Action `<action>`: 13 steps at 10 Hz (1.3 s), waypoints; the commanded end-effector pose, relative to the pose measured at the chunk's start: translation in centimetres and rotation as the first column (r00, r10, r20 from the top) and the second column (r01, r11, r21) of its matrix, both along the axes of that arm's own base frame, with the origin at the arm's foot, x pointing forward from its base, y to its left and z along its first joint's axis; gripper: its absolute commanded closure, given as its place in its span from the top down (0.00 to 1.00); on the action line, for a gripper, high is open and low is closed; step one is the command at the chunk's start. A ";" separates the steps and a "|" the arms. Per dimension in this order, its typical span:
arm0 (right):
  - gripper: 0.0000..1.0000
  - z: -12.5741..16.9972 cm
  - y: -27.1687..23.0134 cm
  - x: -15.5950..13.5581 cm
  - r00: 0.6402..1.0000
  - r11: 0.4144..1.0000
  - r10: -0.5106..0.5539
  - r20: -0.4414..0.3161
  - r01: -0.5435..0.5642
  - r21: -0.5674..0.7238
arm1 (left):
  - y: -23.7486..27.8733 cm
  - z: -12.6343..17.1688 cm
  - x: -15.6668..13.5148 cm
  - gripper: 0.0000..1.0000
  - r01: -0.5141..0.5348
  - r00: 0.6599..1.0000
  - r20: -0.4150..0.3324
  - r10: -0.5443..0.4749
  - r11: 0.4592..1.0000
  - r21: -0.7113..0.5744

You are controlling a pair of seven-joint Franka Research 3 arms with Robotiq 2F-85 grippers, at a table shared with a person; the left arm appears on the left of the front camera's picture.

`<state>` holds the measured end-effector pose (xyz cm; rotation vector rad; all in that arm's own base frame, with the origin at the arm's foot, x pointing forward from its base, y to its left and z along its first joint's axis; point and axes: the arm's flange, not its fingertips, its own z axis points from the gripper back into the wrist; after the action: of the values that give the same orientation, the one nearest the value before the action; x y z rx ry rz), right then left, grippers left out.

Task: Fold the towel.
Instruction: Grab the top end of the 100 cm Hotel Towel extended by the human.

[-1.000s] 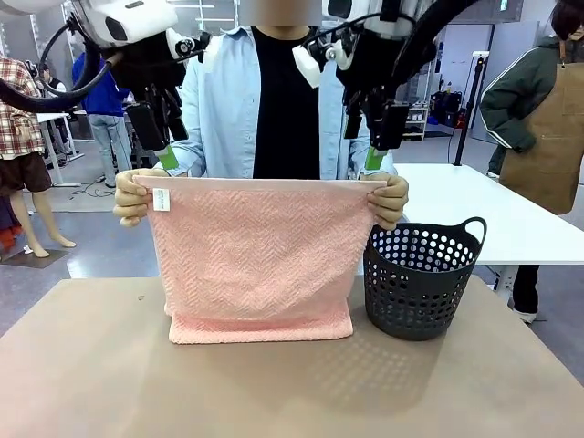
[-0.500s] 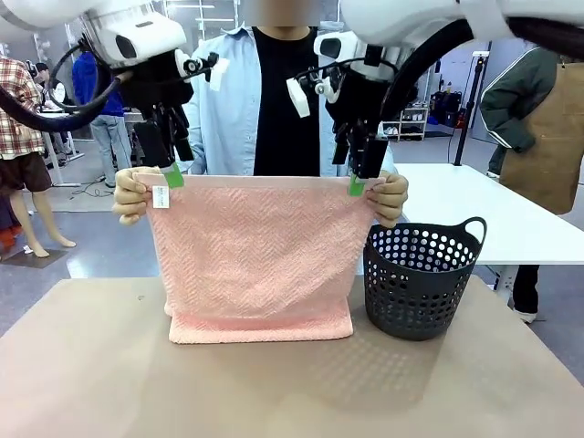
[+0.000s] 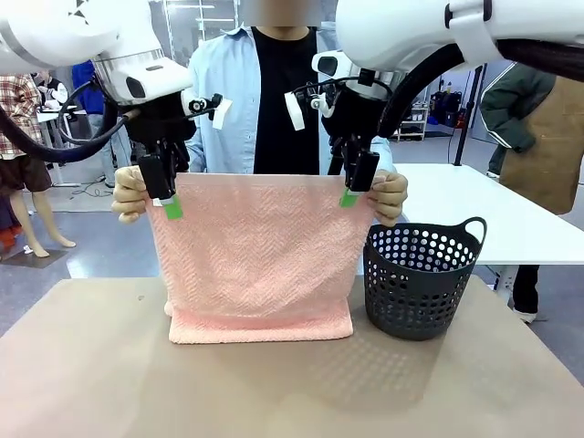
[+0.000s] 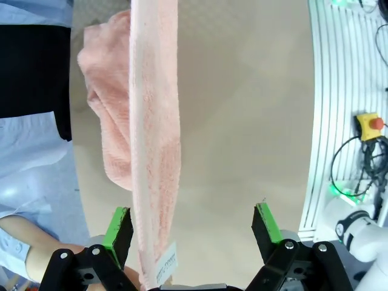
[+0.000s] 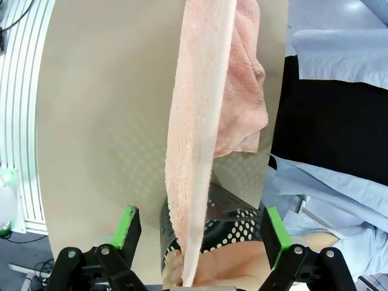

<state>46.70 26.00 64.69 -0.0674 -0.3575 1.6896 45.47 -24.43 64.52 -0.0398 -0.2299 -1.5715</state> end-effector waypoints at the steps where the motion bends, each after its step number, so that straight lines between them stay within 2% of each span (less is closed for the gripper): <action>1: 1.00 -1.2 0.1 -0.5 0.999 0.999 -0.035 0.001 0.035 0.030 | -0.2 -0.6 -0.1 1.00 -0.018 0.999 0.039 0.018 1.000 -0.014; 2: 1.00 -1.5 0.1 -0.5 0.999 0.998 -0.044 -0.005 0.045 0.036 | -0.3 -0.8 -0.1 0.97 -0.033 0.999 0.031 0.033 0.999 0.011; 3: 0.89 -1.8 0.2 -0.3 0.999 0.998 -0.053 -0.006 0.053 0.038 | -0.2 -1.0 0.0 0.89 -0.050 0.998 0.034 0.049 0.999 0.012; 4: 0.46 -1.9 0.2 -0.2 0.998 0.997 -0.057 0.001 0.057 0.044 | -0.2 -0.9 0.0 0.43 -0.082 0.996 0.049 0.081 0.996 0.021; 5: 0.29 -1.9 0.2 -0.2 0.998 0.997 -0.059 0.001 0.059 0.049 | -0.1 -0.9 -0.1 0.30 -0.075 0.996 0.055 0.073 0.997 0.032; 6: 0.35 -1.8 0.3 -0.3 0.998 0.997 -0.057 0.005 0.057 0.047 | 0.0 -0.9 -0.1 0.00 -0.078 0.996 0.056 0.076 0.996 0.040; 7: 0.00 -1.7 0.4 -0.3 0.998 0.997 -0.054 0.010 0.054 0.047 | 0.0 -0.8 -0.3 0.00 -0.078 0.996 0.054 0.075 0.996 0.045; 8: 0.00 -1.7 0.4 -0.4 0.999 0.998 -0.052 0.008 0.052 0.043 | 0.1 -0.8 -0.4 0.00 -0.071 0.996 0.053 0.068 0.996 0.047; 9: 0.00 -1.7 0.5 -0.4 0.999 0.998 -0.051 0.006 0.051 0.042 | 0.0 -0.8 -0.4 0.08 -0.068 0.996 0.054 0.066 0.996 0.050; 10: 0.00 -1.5 0.5 -0.4 0.999 0.998 -0.050 0.005 0.050 0.043 | 0.0 -0.8 -0.5 0.00 -0.061 0.997 0.054 0.058 0.997 0.052; 13: 0.00 -1.2 0.5 -0.4 0.999 0.998 -0.053 -0.004 0.053 0.032 | -0.2 -0.7 -0.4 0.00 -0.057 0.997 0.051 0.053 0.996 0.063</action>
<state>46.66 26.43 63.56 -0.0542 -0.3814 1.6535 45.50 -24.81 64.12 0.0214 -0.2257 -1.5265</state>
